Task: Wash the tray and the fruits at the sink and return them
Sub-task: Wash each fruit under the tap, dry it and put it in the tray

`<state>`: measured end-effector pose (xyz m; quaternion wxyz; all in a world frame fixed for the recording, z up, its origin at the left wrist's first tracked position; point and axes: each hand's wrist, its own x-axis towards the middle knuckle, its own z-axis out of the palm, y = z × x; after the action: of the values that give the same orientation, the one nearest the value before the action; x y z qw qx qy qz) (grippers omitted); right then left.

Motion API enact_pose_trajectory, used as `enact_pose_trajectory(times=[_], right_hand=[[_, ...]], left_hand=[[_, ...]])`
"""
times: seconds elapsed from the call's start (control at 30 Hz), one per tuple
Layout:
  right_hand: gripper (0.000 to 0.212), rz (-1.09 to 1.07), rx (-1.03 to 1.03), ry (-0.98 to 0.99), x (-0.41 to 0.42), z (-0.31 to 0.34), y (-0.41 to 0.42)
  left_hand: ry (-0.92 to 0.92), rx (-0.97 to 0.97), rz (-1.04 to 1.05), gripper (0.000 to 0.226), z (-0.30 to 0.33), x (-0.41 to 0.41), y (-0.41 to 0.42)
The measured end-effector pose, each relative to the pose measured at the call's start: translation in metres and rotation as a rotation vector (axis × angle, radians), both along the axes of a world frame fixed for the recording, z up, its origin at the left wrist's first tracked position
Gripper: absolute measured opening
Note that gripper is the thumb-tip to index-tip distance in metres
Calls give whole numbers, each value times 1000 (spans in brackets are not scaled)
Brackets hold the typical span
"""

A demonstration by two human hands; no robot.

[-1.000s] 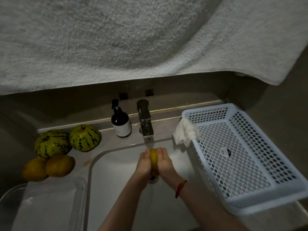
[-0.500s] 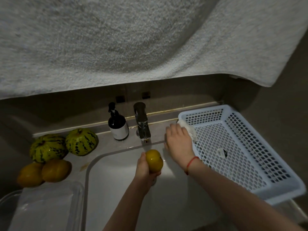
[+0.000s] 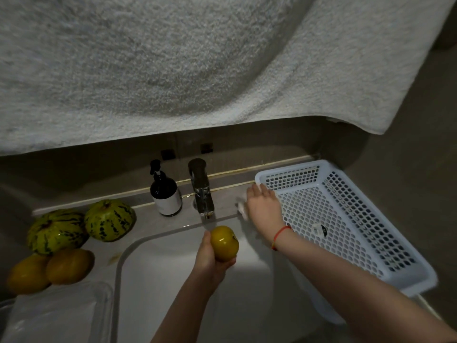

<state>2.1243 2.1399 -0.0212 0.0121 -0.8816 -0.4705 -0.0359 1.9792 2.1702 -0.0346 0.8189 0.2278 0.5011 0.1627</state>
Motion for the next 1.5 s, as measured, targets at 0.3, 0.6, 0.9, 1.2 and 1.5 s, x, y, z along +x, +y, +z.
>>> enact_pose_trajectory(times=[0.3,0.6,0.9,1.2,1.5], right_hand=[[13,-777,1172,1408,61,64,-21],[30,-464,1270,1510,68,94,-43],[32,-293,1060,1053,37,154,-58],[43,-3,638,434,-26,177,-58],[38,-121,321,653,-25,168,-37]], left_hand=[[-59,-104,1,57,7,1,4],[-107,-110,-42,57,23,0,-1],[-216,38,-159,47,61,-3,-6],[-288,131,-208,41,93,9,-11],[-461,-16,-204,12,73,-17,-32]])
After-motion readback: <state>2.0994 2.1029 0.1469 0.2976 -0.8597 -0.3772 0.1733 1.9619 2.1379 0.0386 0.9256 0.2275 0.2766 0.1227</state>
